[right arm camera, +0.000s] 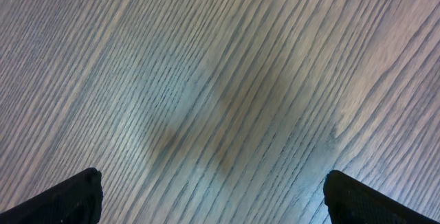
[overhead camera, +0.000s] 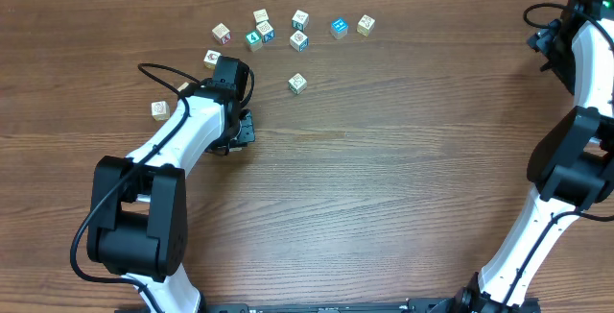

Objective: Form a tower
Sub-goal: 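Settle the G block on the stack and open the left gripper, then move the left gripper up-left to the blue-topped P block, then lower the open left gripper around the blue-topped P block, then close the left gripper on the P block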

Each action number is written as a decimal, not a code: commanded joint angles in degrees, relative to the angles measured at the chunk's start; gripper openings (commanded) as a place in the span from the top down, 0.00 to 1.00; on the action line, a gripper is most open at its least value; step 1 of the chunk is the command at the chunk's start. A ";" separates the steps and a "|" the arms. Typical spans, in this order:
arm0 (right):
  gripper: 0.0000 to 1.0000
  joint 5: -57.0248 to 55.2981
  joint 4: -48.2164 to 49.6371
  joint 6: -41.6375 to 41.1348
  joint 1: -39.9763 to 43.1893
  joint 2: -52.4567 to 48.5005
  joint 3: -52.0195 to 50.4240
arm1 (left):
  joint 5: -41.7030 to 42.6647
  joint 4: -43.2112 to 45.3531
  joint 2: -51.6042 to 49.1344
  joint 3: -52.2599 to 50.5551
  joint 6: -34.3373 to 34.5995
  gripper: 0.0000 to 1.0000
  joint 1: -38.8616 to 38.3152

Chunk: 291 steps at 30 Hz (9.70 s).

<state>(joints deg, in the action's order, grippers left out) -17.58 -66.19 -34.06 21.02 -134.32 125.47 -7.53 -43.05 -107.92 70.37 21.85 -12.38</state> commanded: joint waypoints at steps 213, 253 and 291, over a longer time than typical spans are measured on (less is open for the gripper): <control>0.00 -0.79 0.15 0.02 -0.04 -0.39 0.85 | 7.10 -10.51 -19.39 28.06 -21.86 0.59 25.55; 0.00 -0.79 0.17 0.02 -0.04 -0.39 0.85 | 7.37 -13.03 -18.71 30.14 -21.44 0.65 25.55; 0.00 -0.79 0.15 0.02 -0.04 -0.39 0.85 | 7.37 -13.55 -18.82 30.93 -21.44 0.70 25.55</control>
<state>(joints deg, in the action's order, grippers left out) -17.56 -66.19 -34.06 21.02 -134.32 125.47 -1.02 -56.16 -126.96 99.92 1.26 13.23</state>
